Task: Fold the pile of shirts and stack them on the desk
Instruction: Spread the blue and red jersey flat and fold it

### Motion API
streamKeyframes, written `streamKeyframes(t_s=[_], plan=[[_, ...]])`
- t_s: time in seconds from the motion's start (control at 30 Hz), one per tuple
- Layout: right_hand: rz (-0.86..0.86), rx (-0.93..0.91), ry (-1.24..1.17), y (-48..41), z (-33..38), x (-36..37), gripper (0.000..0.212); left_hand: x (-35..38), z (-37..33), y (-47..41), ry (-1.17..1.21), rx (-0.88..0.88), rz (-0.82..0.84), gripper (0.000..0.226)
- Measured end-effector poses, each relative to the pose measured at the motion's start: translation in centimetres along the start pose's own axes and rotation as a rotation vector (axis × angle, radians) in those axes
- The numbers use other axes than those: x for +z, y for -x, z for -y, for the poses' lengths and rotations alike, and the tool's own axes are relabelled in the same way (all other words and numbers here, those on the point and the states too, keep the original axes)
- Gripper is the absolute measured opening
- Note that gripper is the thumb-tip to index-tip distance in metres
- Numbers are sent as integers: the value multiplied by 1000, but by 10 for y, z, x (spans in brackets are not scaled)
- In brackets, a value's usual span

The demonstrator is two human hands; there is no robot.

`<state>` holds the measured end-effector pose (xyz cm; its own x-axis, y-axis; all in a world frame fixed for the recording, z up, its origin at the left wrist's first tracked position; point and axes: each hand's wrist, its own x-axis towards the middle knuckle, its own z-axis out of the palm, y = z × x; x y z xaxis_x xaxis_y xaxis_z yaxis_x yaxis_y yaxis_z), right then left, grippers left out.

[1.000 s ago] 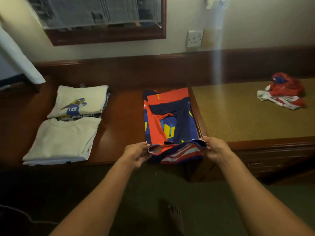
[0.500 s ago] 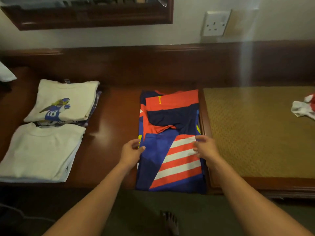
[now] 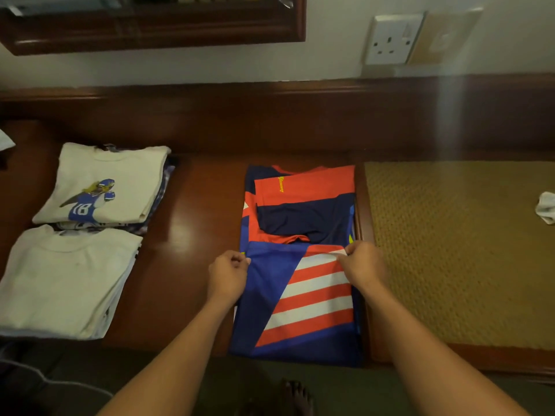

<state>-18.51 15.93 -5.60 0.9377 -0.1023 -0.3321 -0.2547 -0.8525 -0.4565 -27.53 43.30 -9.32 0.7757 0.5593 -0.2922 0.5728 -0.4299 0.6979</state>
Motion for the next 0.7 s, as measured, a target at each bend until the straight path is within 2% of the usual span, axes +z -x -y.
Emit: streamKeyframes(t_s=[0.03, 0.1, 0.2, 0.3, 0.37, 0.43, 0.5, 0.57, 0.7], plan=[[1, 1, -24, 0, 2, -3, 12, -2, -2, 4, 53, 11, -5, 5], [24, -15, -7, 7, 3, -3, 20, -3, 0, 15, 47, 73, 15, 21], [109, -147, 25, 24, -14, 6, 35, -11, 12, 41, -215, 340, 94, 29], [318, -373, 55, 55, -41, 6, 24, -26, 31, 64, -513, 660, 286, 24], [442, -557, 172, 75, -58, 5, 28, -36, 43, 75, -674, 749, 413, 40], [535, -669, 300, 88, -69, 7, 45, -43, 53, 83, -799, 842, 441, 56], [544, -726, 372, 95, -77, 11, 57, -49, 58, 88, -850, 881, 443, 63], [483, -776, 417, 102, -80, 14, 56, -52, 58, 89, -839, 891, 452, 57], [393, -798, 429, 110, -76, 10, 26, -56, 45, 95, -770, 884, 504, 26]])
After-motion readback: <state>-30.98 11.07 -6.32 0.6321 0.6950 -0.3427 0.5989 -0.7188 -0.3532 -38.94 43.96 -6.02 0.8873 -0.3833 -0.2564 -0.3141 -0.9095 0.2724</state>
